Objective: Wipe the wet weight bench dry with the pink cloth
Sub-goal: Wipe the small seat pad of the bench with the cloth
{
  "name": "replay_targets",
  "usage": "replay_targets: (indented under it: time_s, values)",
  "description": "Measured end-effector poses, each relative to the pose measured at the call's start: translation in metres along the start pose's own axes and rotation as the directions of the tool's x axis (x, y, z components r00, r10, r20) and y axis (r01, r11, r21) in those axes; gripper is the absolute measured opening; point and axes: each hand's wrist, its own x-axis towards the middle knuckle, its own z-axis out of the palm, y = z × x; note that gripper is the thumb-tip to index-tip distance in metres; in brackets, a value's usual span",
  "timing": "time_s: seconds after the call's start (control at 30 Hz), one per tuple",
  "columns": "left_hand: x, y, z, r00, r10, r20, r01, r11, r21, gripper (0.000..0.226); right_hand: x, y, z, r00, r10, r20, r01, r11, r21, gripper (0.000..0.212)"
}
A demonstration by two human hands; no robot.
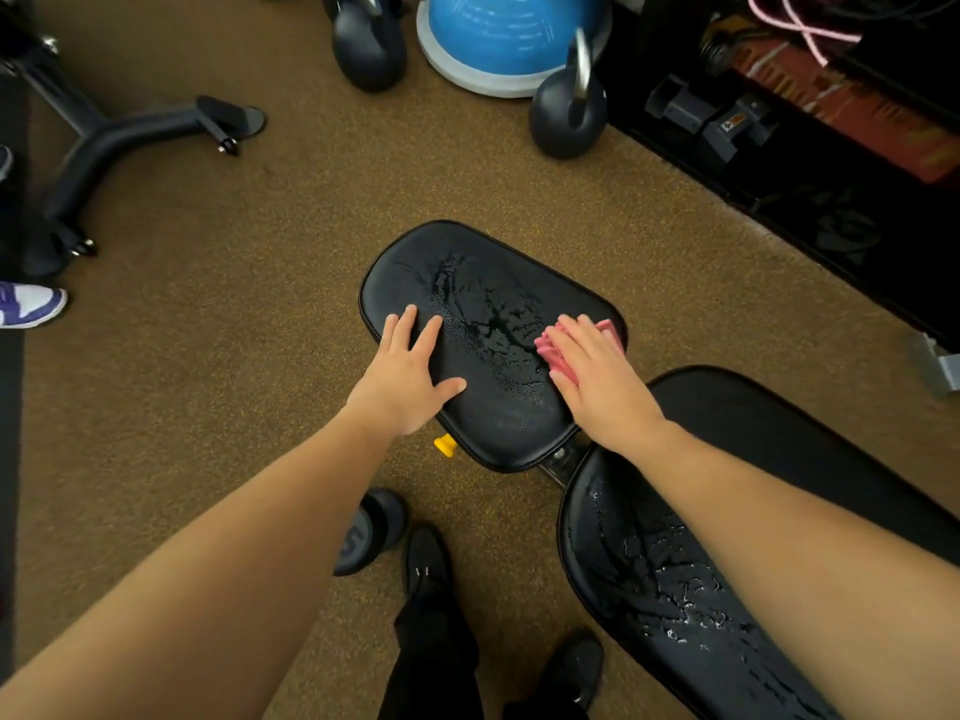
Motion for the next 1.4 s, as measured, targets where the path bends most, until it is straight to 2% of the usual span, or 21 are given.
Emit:
replay_targets:
  time_s: [0.3, 0.43, 0.53, 0.57, 0.63, 0.7, 0.8, 0.87, 0.9, 0.97, 1.03, 1.1, 1.17, 1.4]
  values:
    - [0.001, -0.008, 0.001, 0.995, 0.062, -0.08, -0.064, 0.998, -0.019, 0.062, -0.031, -0.057, 0.024, 0.992, -0.123, -0.009, 0.123, 0.988, 0.093, 0.051]
    - [0.003, -0.011, 0.002, 0.994, 0.076, -0.083, -0.075, 0.997, 0.014, 0.063, -0.039, -0.07, 0.027, 0.975, -0.211, 0.068, 0.187, 0.947, 0.261, 0.045]
    - [0.002, -0.011, 0.003, 0.992, 0.083, -0.095, -0.081, 0.996, 0.022, 0.063, -0.043, -0.073, 0.015, 0.94, -0.307, 0.149, 0.214, 0.87, 0.443, 0.038]
    - [0.002, -0.011, 0.003, 0.991, 0.088, -0.105, -0.085, 0.996, 0.026, 0.063, -0.043, -0.074, 0.008, 0.944, -0.288, 0.162, 0.17, 0.844, 0.509, 0.036]
    - [0.003, -0.012, 0.003, 0.987, 0.094, -0.127, -0.091, 0.995, 0.033, 0.063, -0.04, -0.075, -0.012, 0.973, -0.15, 0.174, 0.001, 0.763, 0.647, 0.03]
    - [0.004, -0.012, 0.001, 0.984, 0.092, -0.152, -0.086, 0.995, 0.047, 0.064, -0.03, -0.065, -0.031, 0.996, 0.039, 0.076, -0.083, 0.659, 0.748, 0.026]
    - [0.007, -0.011, -0.006, 0.984, 0.056, -0.168, -0.045, 0.997, 0.07, 0.074, -0.002, -0.025, -0.051, 0.942, 0.313, -0.121, -0.147, 0.709, 0.69, 0.019]
    - [0.011, -0.011, -0.011, 0.993, 0.008, -0.121, -0.008, 1.0, 0.0, 0.076, 0.018, 0.006, -0.053, 0.913, 0.394, -0.108, -0.25, 0.748, 0.615, 0.021]
    - [0.012, -0.011, -0.011, 0.996, -0.003, -0.093, 0.001, 1.0, -0.029, 0.076, 0.025, 0.02, -0.048, 0.925, 0.379, -0.04, -0.295, 0.778, 0.554, 0.034]
    - [0.011, -0.012, -0.011, 0.998, 0.004, -0.067, -0.007, 0.999, -0.043, 0.076, 0.032, 0.032, -0.031, 0.956, 0.274, 0.104, -0.293, 0.899, 0.325, 0.054]
    - [0.009, -0.013, -0.009, 0.999, 0.017, -0.051, -0.019, 0.999, -0.03, 0.078, 0.032, 0.033, -0.013, 0.976, 0.197, 0.091, -0.207, 0.972, 0.112, 0.059]
    - [0.007, -0.014, -0.007, 0.998, 0.019, -0.052, -0.02, 1.0, -0.022, 0.078, 0.026, 0.023, -0.007, 0.995, 0.094, 0.028, -0.095, 0.995, 0.015, 0.057]
    - [0.007, -0.014, -0.006, 0.998, 0.023, -0.058, -0.024, 0.999, -0.028, 0.077, 0.018, 0.009, -0.002, 0.999, 0.017, 0.033, -0.016, 0.999, -0.031, 0.055]
    - [0.009, -0.019, -0.007, 0.996, 0.048, -0.076, -0.052, 0.997, -0.058, 0.069, -0.01, -0.046, 0.018, 0.996, -0.048, 0.073, 0.051, 0.998, -0.037, 0.052]
